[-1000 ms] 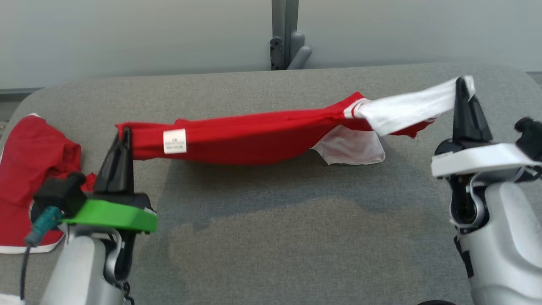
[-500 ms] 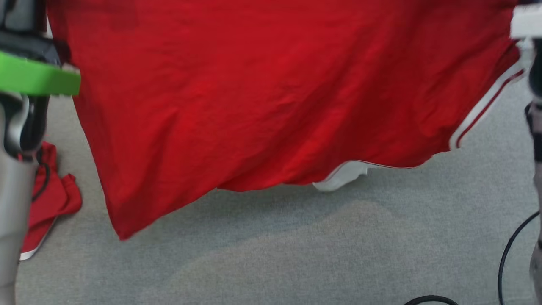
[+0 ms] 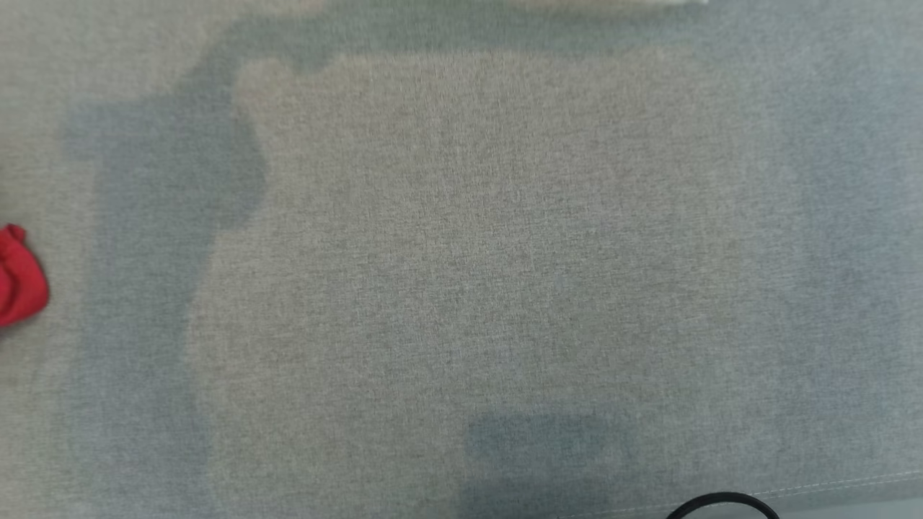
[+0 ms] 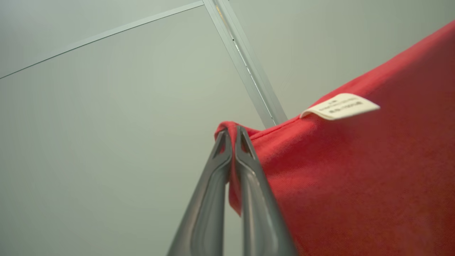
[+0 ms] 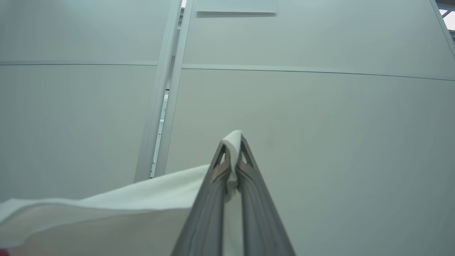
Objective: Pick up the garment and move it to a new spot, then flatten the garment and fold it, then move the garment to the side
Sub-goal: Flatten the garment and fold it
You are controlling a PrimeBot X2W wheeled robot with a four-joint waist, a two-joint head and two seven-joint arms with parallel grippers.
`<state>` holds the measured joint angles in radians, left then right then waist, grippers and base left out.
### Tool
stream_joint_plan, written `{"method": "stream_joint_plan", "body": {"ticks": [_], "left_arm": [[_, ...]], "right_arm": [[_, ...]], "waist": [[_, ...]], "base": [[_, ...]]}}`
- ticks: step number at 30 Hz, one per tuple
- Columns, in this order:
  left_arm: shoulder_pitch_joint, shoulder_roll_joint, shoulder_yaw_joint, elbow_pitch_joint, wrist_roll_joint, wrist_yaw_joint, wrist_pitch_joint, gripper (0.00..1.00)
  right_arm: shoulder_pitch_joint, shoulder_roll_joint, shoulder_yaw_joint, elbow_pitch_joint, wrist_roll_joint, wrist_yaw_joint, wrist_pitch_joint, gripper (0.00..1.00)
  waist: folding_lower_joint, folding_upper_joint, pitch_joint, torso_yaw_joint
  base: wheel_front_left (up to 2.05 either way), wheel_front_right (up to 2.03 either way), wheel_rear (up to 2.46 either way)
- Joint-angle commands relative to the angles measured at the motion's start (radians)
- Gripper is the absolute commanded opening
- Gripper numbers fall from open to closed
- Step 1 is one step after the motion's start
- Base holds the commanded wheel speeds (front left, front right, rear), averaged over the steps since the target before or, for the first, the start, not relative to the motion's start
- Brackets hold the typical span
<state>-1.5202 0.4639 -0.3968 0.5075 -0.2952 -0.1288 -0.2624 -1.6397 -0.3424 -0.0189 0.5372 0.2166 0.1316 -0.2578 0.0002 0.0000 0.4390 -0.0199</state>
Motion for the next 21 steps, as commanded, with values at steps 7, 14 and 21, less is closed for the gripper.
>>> {"method": "stream_joint_plan", "body": {"ticks": [7, 14, 21], "left_arm": [[0.006, -0.047, 0.040, 0.053, 0.014, 0.000, -0.001, 0.00], [0.291, -0.083, 0.099, 0.088, -0.046, -0.002, -0.002, 0.00], [0.686, -0.175, 0.256, 0.065, -0.106, 0.000, -0.002, 0.00]], "right_arm": [[0.007, 0.042, -0.004, 0.052, -0.014, -0.002, -0.007, 0.00], [0.332, 0.033, 0.130, -0.045, 0.171, -0.002, -0.008, 0.00], [0.813, 0.016, 0.155, -0.188, 0.353, -0.002, -0.008, 0.00]], "waist": [[-0.0002, 0.0000, 0.139, -0.025], [-0.0002, 0.0000, 0.150, -0.058], [-0.0002, 0.0000, 0.048, -0.075]], "base": [[0.00, 0.00, 0.00], [0.00, 0.00, 0.00], [0.00, 0.00, 0.00]]}}
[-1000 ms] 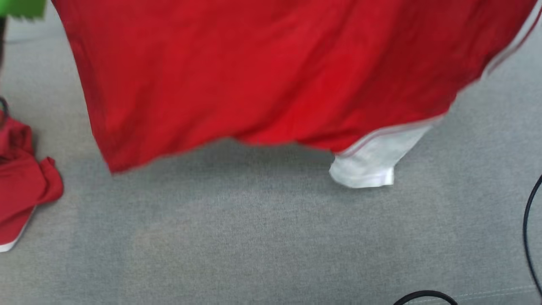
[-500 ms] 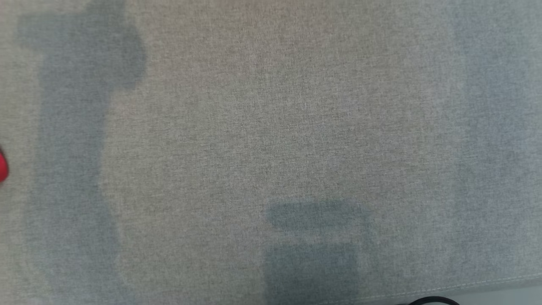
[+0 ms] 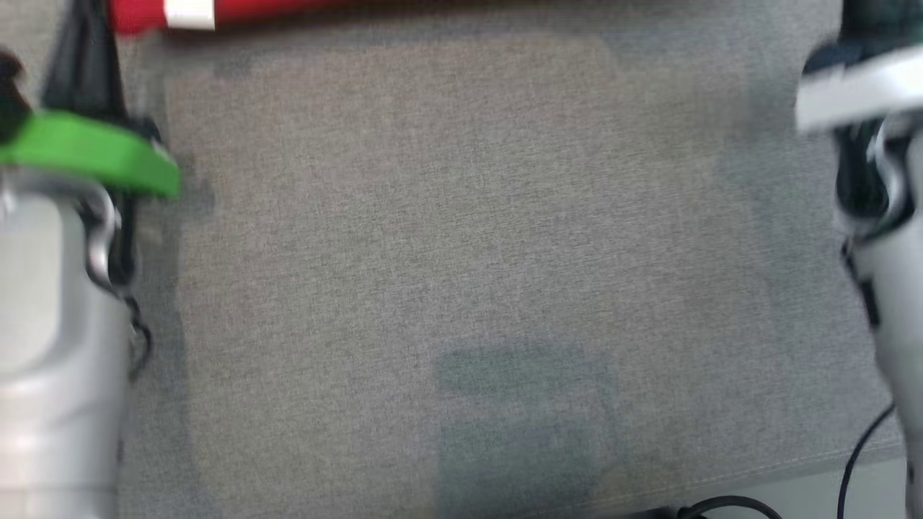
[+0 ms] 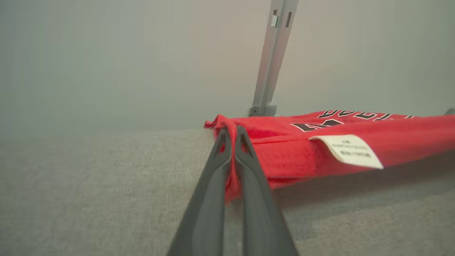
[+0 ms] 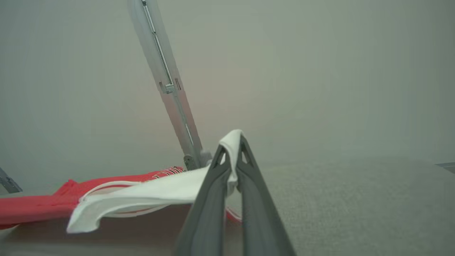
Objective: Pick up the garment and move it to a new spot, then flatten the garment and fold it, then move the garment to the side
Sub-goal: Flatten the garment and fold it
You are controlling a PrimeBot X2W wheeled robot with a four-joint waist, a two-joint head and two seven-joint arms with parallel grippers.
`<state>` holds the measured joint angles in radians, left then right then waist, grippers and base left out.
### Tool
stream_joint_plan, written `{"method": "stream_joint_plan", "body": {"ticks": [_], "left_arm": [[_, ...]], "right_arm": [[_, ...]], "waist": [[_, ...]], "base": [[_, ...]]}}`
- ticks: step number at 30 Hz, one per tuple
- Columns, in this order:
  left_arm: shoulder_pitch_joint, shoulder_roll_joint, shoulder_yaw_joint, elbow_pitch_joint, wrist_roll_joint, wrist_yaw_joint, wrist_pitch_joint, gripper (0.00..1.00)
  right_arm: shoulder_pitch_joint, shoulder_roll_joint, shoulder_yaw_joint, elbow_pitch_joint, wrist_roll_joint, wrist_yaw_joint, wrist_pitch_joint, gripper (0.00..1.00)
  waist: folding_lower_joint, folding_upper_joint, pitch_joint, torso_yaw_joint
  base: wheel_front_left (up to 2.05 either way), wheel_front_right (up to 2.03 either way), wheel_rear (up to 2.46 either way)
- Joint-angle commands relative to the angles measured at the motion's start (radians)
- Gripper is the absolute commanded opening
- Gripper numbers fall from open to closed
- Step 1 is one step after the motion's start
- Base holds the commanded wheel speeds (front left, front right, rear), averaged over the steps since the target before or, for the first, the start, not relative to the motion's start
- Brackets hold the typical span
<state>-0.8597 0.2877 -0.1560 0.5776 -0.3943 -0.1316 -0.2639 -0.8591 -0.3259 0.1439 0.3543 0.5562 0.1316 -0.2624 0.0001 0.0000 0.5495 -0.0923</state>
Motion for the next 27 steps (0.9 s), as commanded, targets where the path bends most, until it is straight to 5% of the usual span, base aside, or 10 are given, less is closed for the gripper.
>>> {"method": "stream_joint_plan", "body": {"ticks": [1, 6, 12, 19, 27], "left_arm": [[0.082, -0.015, 0.045, -0.008, -0.014, 0.003, 0.000, 0.00], [0.323, -0.083, 0.149, -0.015, -0.015, 0.003, 0.000, 0.00], [0.566, -0.150, 0.161, -0.002, 0.009, 0.003, 0.000, 0.00], [0.770, -0.179, 0.153, 0.003, 0.013, 0.002, 0.000, 0.00], [0.899, -0.214, 0.194, -0.019, -0.018, 0.002, 0.000, 0.00]], "right_arm": [[0.097, 0.001, -0.008, -0.014, 0.028, -0.002, -0.003, 0.00], [0.357, 0.019, 0.002, -0.018, 0.094, -0.002, -0.004, 0.00], [0.565, 0.033, 0.079, 0.069, 0.148, -0.002, -0.004, 0.00], [0.711, 0.024, 0.213, 0.168, 0.196, -0.002, -0.003, 0.00], [0.809, 0.033, 0.239, 0.210, 0.215, -0.002, -0.003, 0.00]], "waist": [[-0.0001, 0.0000, -0.085, -0.005], [-0.0001, 0.0000, -0.198, -0.030], [-0.0001, 0.0000, -0.333, -0.052], [-0.0001, 0.0000, -0.491, -0.059], [-0.0001, 0.0000, -0.593, -0.041]], "base": [[0.00, 0.00, 0.00], [0.00, 0.00, 0.00], [0.00, 0.00, 0.00], [0.00, 0.00, 0.00], [0.00, 0.00, 0.00]]}}
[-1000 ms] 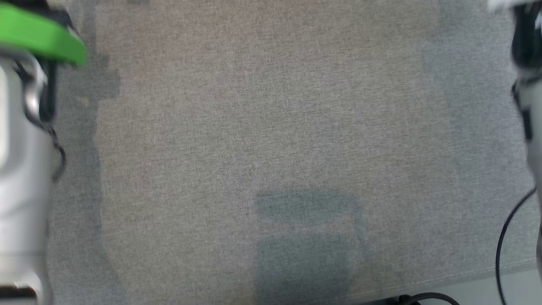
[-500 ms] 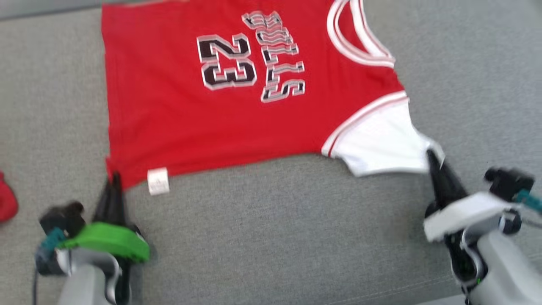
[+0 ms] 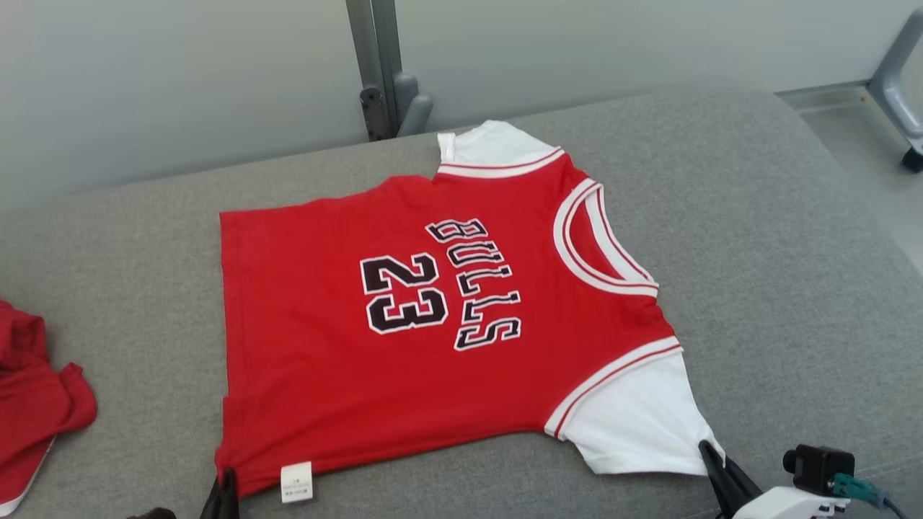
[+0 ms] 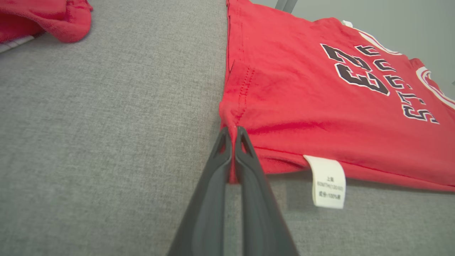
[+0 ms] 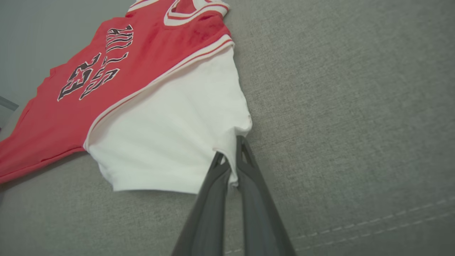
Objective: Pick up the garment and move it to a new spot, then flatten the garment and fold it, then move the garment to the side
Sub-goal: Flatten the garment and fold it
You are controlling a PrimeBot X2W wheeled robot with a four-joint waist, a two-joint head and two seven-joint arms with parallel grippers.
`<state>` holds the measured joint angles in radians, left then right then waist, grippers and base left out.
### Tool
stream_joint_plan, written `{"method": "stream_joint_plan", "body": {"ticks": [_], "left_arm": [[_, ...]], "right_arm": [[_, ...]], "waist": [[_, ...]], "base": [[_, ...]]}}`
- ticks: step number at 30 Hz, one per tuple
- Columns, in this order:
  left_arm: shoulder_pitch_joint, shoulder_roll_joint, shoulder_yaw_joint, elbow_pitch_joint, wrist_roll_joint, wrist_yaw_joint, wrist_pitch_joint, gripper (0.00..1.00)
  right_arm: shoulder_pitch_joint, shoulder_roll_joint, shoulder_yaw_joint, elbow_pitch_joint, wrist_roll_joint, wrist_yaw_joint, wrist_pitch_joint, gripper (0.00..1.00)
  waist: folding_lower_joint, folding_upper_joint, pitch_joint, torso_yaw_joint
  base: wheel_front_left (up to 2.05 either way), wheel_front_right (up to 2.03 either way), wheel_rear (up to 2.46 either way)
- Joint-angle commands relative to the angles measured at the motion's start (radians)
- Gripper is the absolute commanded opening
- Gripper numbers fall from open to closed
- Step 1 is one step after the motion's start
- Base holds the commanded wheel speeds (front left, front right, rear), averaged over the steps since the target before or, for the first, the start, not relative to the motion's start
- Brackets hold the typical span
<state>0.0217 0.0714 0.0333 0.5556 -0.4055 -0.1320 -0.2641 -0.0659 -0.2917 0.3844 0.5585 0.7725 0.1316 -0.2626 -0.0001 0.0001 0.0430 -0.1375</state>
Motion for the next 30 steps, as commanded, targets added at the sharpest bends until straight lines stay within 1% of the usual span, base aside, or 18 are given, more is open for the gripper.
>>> {"method": "stream_joint_plan", "body": {"ticks": [1, 5, 8, 11, 16, 20, 25, 28, 30], "left_arm": [[0.034, -0.003, 0.005, 0.002, -0.009, 0.003, 0.000, 0.00], [0.081, -0.007, 0.022, -0.012, -0.014, 0.003, 0.000, 0.00], [0.125, -0.013, 0.015, -0.011, -0.017, 0.003, 0.000, 0.00], [0.159, -0.013, 0.026, -0.005, -0.020, 0.003, 0.000, 0.00], [0.190, -0.016, 0.015, -0.012, -0.026, 0.003, 0.000, 0.00], [0.161, -0.016, 0.019, -0.038, -0.030, 0.003, 0.000, 0.00], [0.093, -0.018, -0.007, -0.123, -0.025, 0.003, 0.000, 0.00], [0.047, -0.018, -0.016, -0.157, 0.003, 0.003, 0.000, 0.00], [0.010, -0.018, -0.005, -0.167, 0.011, 0.003, 0.000, 0.00]], "right_arm": [[0.029, 0.003, -0.003, 0.010, -0.002, -0.002, -0.003, 0.00], [0.073, 0.013, -0.006, 0.019, -0.003, -0.002, -0.003, 0.00], [0.118, 0.019, -0.026, 0.021, 0.006, -0.002, -0.003, 0.00], [0.157, 0.020, -0.044, 0.022, 0.008, -0.002, -0.003, 0.00], [0.182, 0.007, -0.074, -0.006, 0.004, -0.002, -0.003, 0.00], [0.153, 0.011, -0.116, -0.065, 0.001, -0.002, -0.003, 0.00], [0.080, 0.024, -0.147, -0.130, -0.021, -0.002, -0.003, 0.00], [0.020, 0.035, -0.154, -0.148, -0.034, -0.002, -0.003, 0.00], [-0.021, 0.040, -0.149, -0.140, -0.044, -0.002, -0.003, 0.00]], "waist": [[0.0001, -0.0001, -0.099, 0.008], [0.0001, -0.0001, -0.143, 0.021], [0.0001, -0.0001, -0.167, 0.033], [0.0001, -0.0001, -0.173, 0.042], [0.0001, -0.0001, -0.157, 0.054], [0.0001, -0.0001, -0.128, 0.066], [0.0001, -0.0001, -0.086, 0.079], [0.0001, -0.0001, -0.063, 0.089], [0.0001, -0.0001, -0.050, 0.095]], "base": [[0.00, 0.00, 0.00], [0.00, 0.00, 0.00], [0.00, 0.00, 0.00], [0.00, 0.00, 0.00], [0.00, 0.00, 0.00], [0.00, 0.00, 0.00], [0.00, 0.00, 0.00], [0.00, 0.00, 0.00], [0.00, 0.00, 0.00]]}}
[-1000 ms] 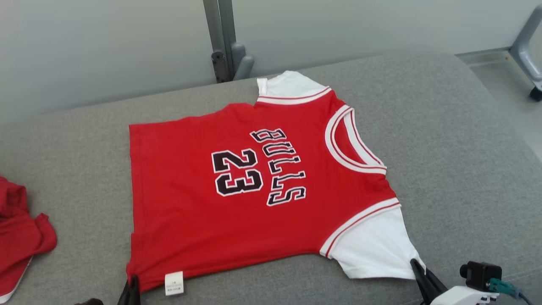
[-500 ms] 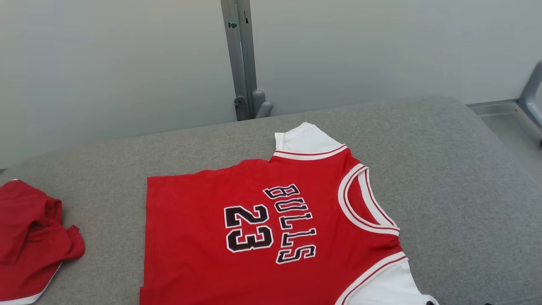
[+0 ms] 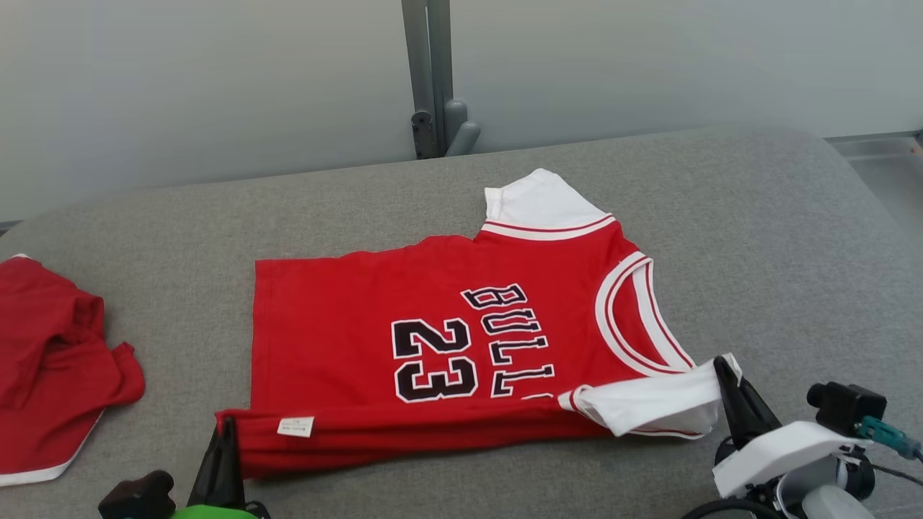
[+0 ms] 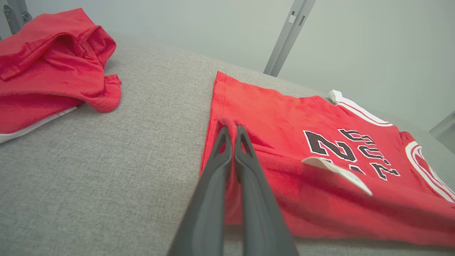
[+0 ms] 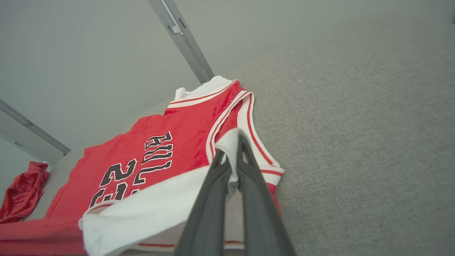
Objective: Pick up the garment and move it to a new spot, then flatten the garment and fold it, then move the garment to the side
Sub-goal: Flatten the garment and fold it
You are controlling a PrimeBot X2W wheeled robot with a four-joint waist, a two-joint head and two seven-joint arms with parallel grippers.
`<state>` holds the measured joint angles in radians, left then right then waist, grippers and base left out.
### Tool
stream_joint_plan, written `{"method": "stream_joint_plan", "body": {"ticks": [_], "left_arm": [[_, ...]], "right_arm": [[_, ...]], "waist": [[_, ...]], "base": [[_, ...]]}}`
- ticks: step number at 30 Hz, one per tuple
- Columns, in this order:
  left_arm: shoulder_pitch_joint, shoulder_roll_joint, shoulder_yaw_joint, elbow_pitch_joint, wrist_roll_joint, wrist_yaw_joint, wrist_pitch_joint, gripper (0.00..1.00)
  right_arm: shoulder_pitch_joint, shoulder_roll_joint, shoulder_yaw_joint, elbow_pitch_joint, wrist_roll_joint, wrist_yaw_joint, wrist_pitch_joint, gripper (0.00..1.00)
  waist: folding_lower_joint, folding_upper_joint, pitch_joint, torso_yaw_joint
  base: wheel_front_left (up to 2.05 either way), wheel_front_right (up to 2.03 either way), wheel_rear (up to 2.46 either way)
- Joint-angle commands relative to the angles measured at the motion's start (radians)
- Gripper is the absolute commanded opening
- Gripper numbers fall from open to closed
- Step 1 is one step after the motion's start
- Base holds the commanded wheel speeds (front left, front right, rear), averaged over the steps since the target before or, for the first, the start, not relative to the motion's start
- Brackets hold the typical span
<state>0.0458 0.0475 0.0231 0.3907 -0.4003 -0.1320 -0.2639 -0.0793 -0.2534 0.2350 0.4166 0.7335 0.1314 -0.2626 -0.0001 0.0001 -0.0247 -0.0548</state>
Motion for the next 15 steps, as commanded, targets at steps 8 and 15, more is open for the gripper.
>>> {"method": "stream_joint_plan", "body": {"ticks": [8, 15], "left_arm": [[-0.132, 0.005, -0.009, 0.080, 0.017, 0.003, 0.000, 0.00], [-0.236, 0.006, -0.031, 0.154, 0.020, 0.003, 0.000, 0.00]], "right_arm": [[-0.205, 0.017, 0.009, 0.105, -0.054, -0.001, -0.003, 0.00], [-0.337, 0.029, 0.005, 0.206, -0.106, -0.001, -0.003, 0.00]], "waist": [[0.0001, -0.0001, 0.082, 0.020], [0.0001, -0.0001, 0.160, 0.040]], "base": [[0.00, 0.00, 0.00], [0.00, 0.00, 0.00]]}}
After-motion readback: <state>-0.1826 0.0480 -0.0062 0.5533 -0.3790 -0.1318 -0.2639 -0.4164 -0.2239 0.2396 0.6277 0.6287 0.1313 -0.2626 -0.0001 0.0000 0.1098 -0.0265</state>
